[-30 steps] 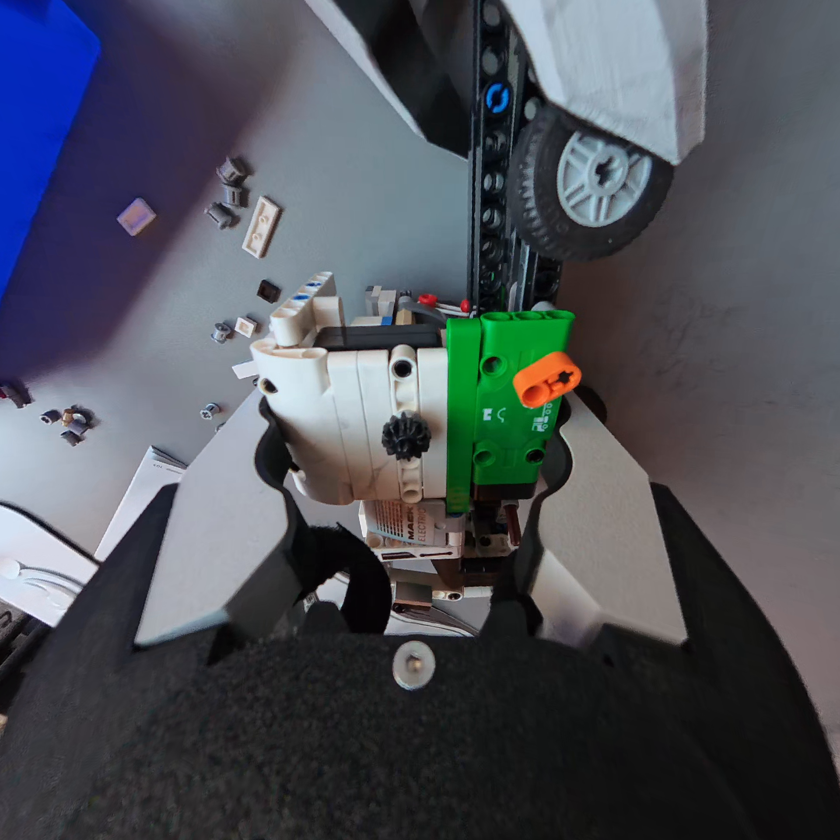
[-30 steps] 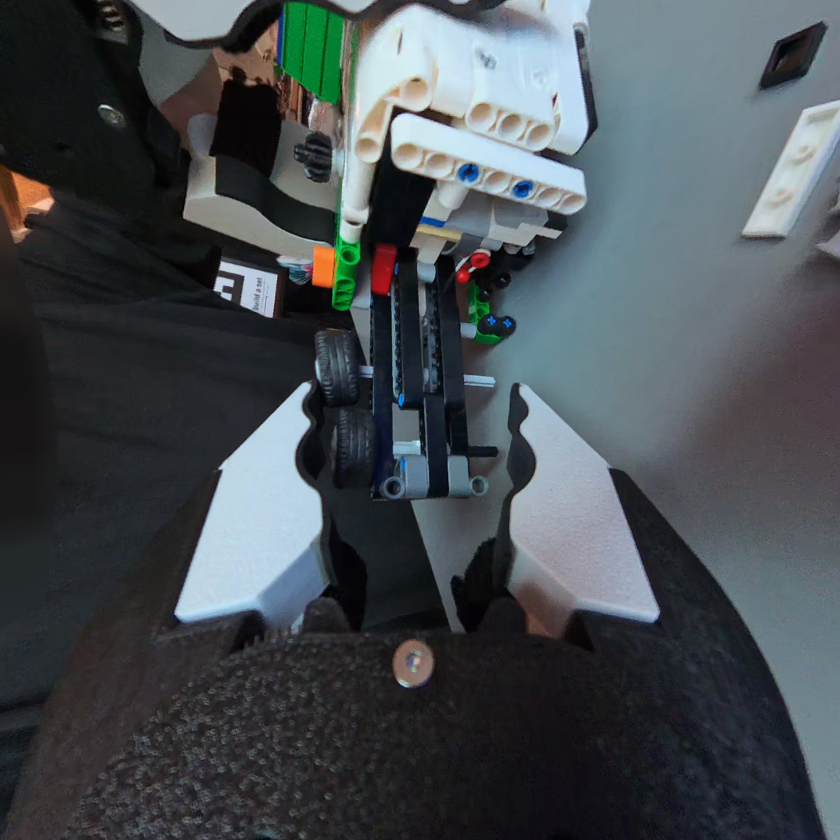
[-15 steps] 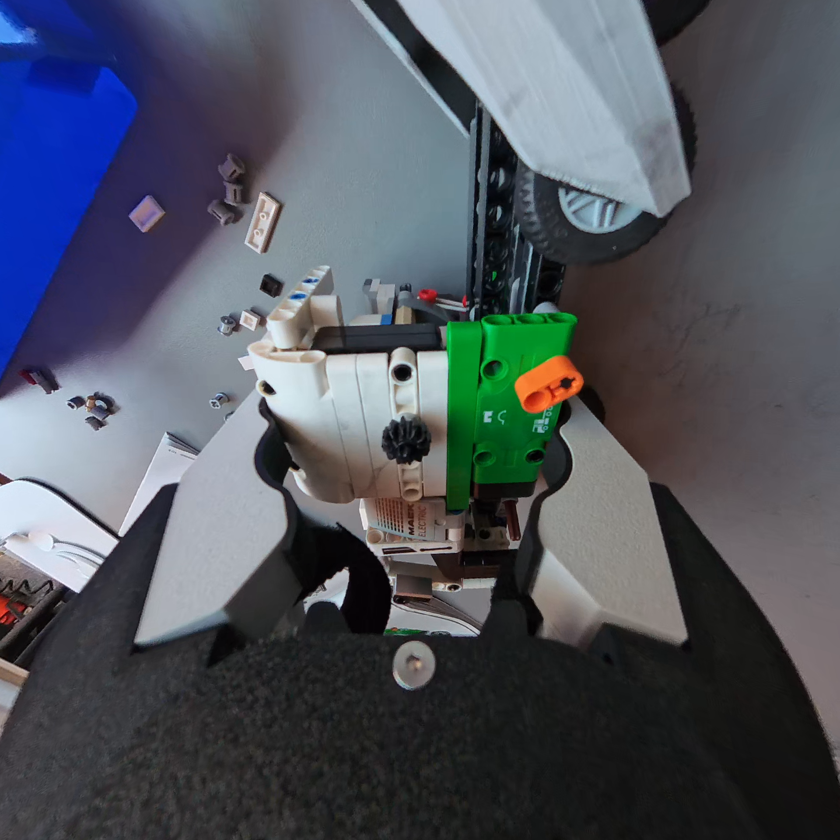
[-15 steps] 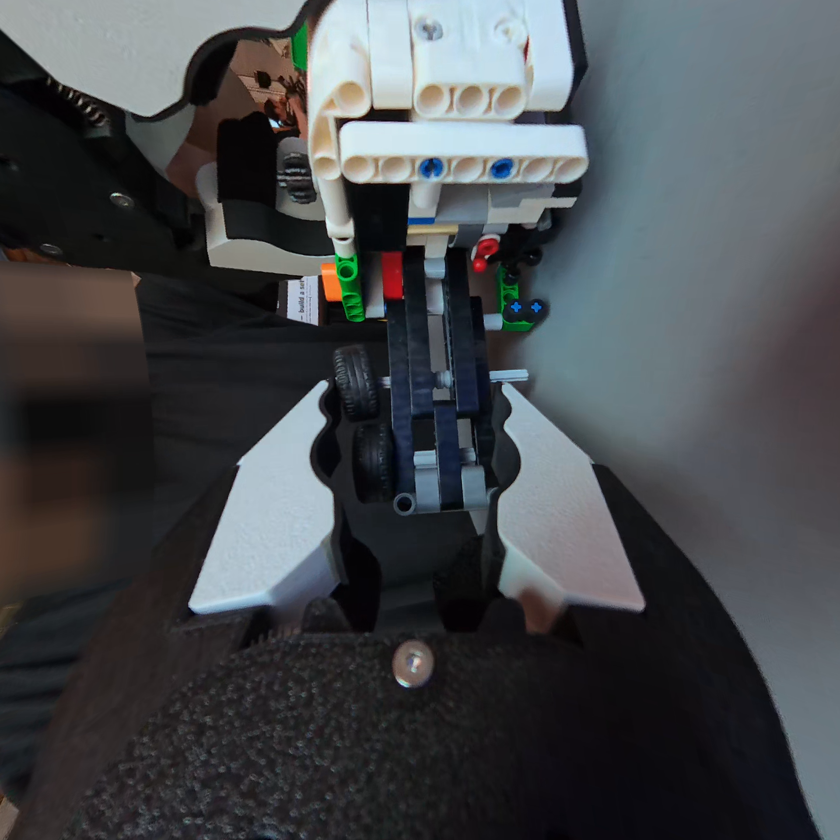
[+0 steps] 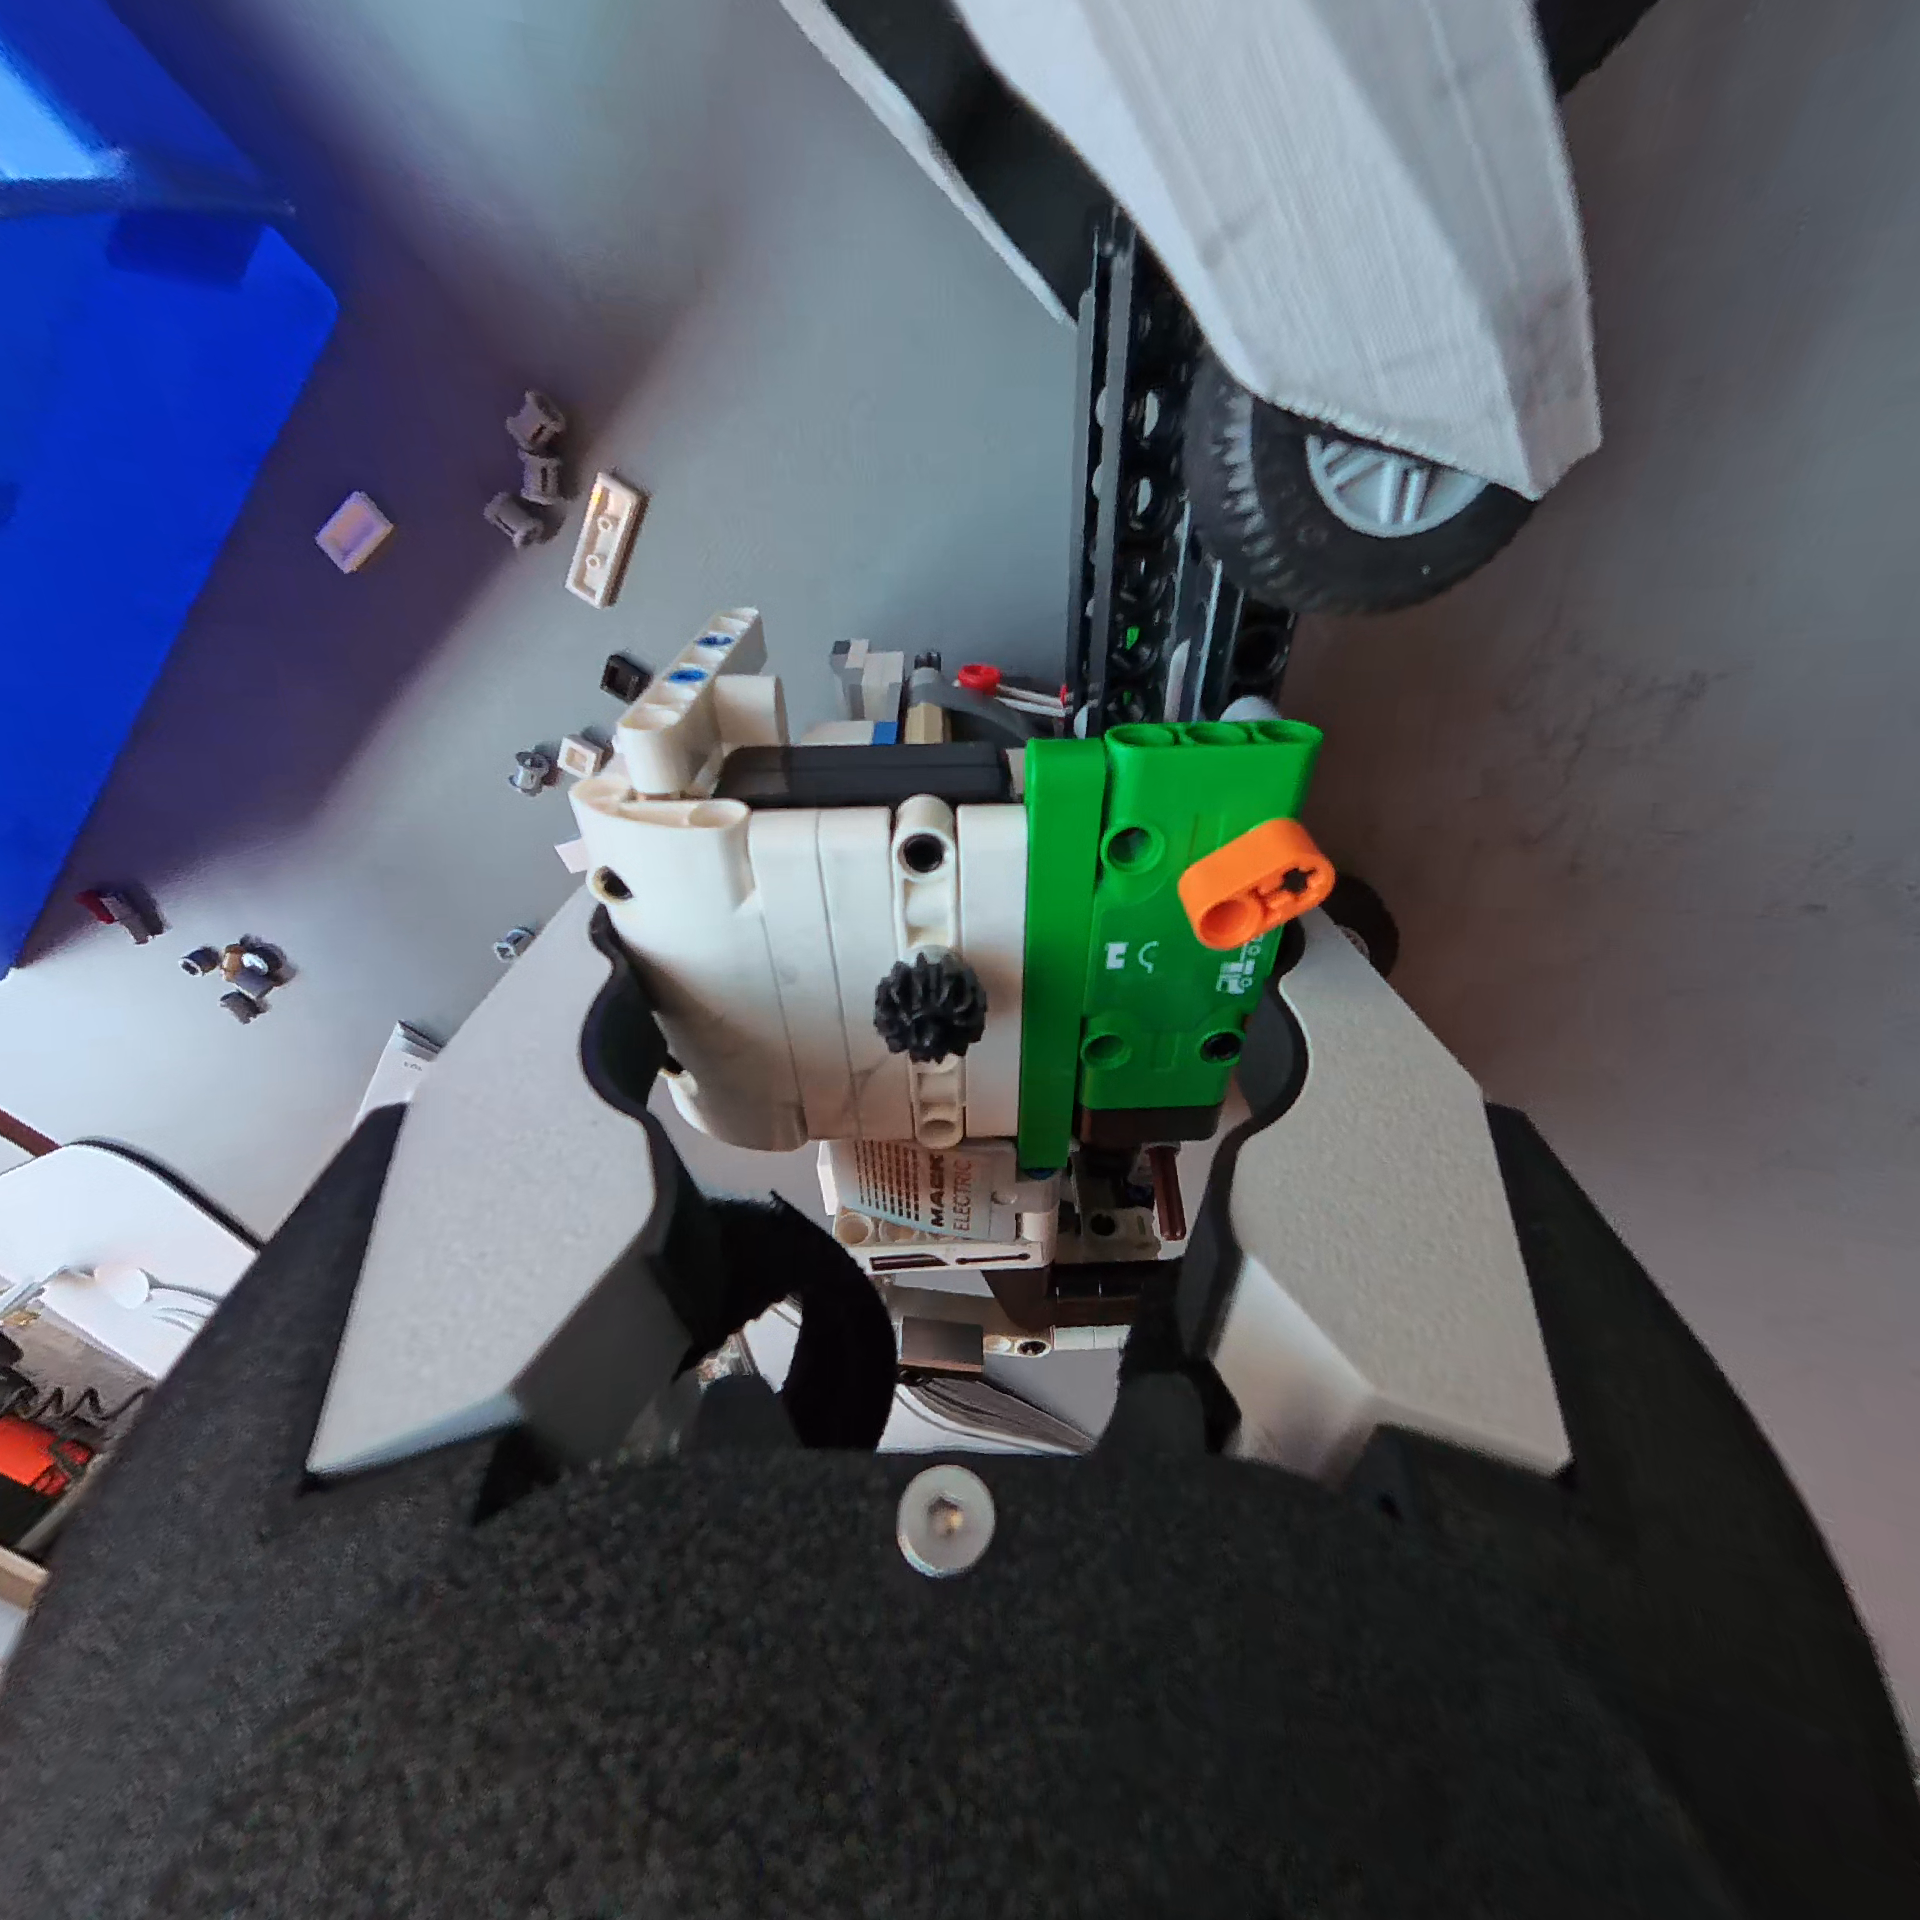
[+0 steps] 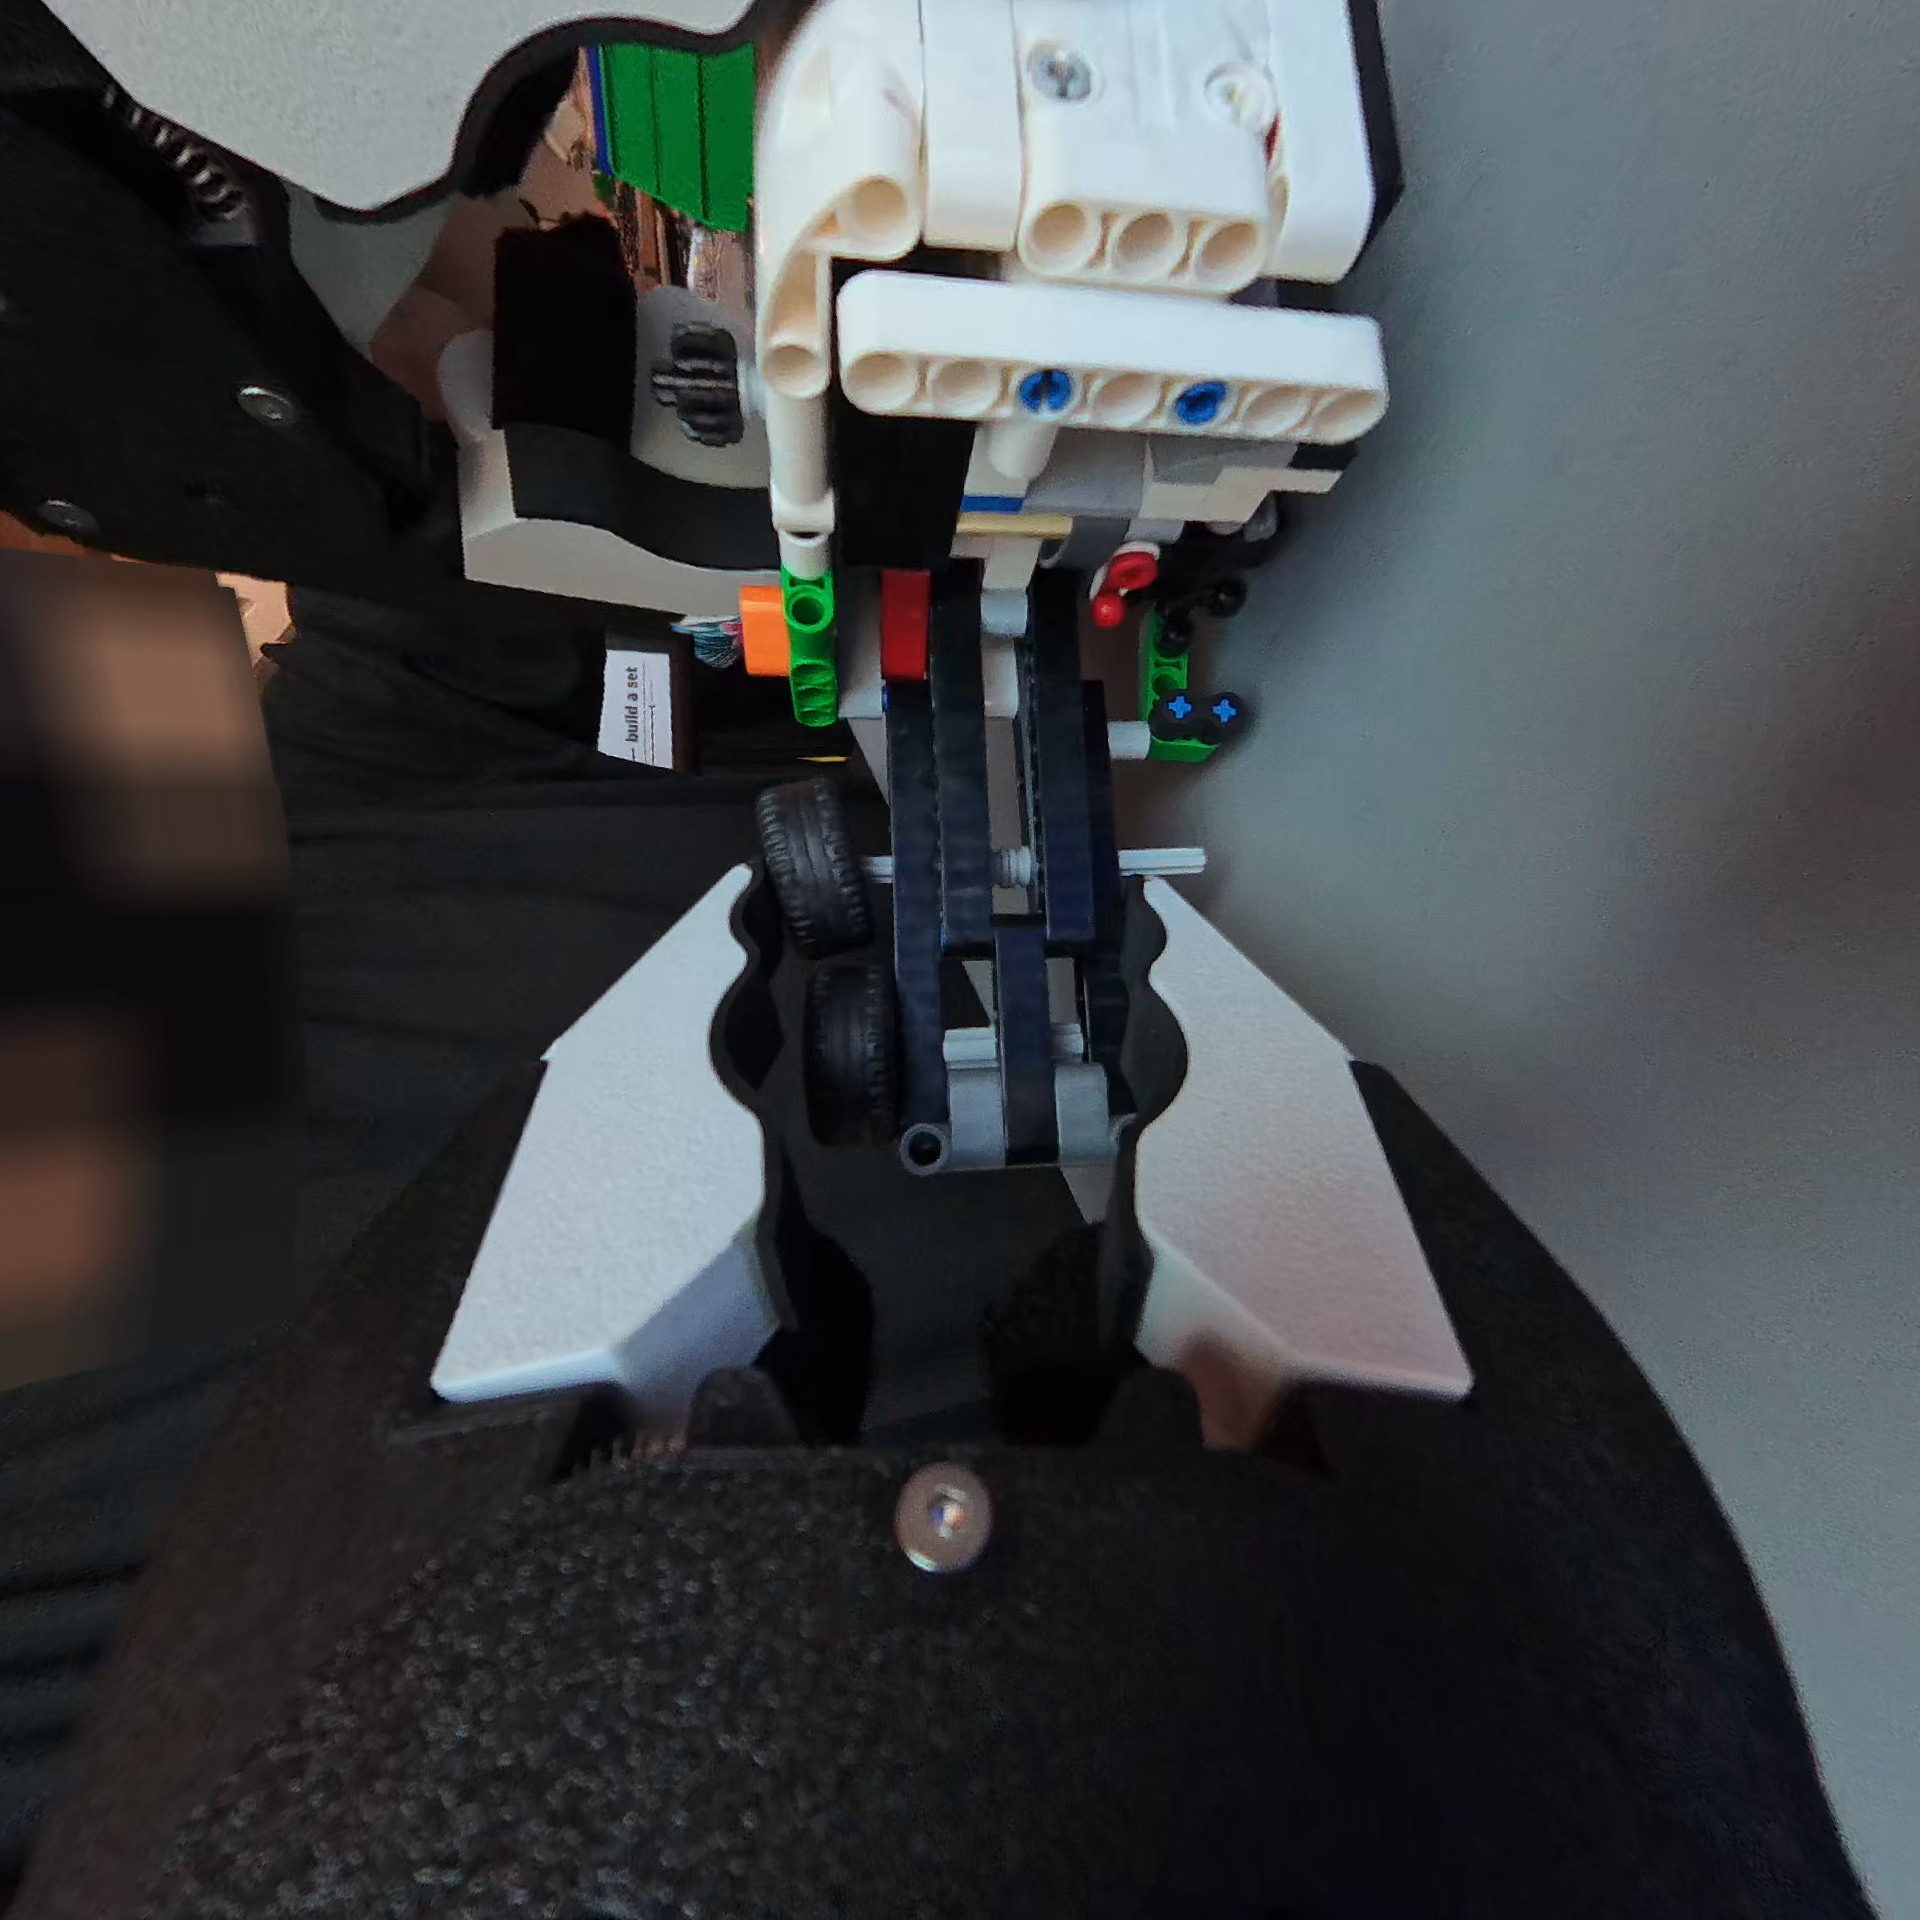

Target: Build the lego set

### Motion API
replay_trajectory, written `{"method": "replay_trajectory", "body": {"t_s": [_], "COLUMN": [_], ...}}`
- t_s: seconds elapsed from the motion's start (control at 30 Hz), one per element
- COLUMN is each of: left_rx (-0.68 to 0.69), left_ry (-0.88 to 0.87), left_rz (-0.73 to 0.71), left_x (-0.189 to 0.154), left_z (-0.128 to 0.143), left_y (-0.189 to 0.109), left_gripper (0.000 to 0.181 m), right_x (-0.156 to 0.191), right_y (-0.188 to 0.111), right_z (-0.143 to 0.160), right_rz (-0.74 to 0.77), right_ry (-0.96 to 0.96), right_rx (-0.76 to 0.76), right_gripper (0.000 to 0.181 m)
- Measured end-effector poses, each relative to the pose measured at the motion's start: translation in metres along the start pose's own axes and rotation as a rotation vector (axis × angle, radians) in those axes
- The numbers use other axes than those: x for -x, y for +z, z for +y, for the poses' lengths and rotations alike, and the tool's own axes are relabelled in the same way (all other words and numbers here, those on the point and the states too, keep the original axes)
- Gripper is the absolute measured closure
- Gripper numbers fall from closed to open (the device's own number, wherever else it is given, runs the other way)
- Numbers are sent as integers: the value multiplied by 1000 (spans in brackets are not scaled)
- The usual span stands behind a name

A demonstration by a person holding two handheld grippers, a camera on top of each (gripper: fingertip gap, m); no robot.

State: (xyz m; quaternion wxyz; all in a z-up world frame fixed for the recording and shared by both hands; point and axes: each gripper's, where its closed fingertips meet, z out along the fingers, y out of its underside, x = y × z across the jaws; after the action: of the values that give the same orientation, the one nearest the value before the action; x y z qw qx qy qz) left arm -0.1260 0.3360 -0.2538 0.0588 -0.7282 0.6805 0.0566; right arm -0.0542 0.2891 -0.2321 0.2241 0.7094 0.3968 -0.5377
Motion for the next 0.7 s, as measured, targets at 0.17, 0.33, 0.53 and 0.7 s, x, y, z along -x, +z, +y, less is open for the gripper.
{"method": "replay_trajectory", "body": {"t_s": [0.17, 0.33, 0.53, 0.7], "left_rx": [-8, 1, -4, -20], "left_ry": [-2, -7, 18, 34], "left_rz": [7, 25, 28, 15], "left_x": [0, 0, 0, -1], "left_z": [-2, -4, -6, -7], "left_y": [0, 1, 1, 1], "left_gripper": [68, 68, 68, 68], "right_x": [3, -8, -8, -7], "right_y": [1, 3, 4, 7], "right_z": [-1, -3, 1, 3], "right_rz": [-38, 37, 19, 10], "right_ry": [19, 57, 26, 33], "right_rx": [-29, -37, -23, -28], "right_gripper": [99, 111, 119, 118]}}
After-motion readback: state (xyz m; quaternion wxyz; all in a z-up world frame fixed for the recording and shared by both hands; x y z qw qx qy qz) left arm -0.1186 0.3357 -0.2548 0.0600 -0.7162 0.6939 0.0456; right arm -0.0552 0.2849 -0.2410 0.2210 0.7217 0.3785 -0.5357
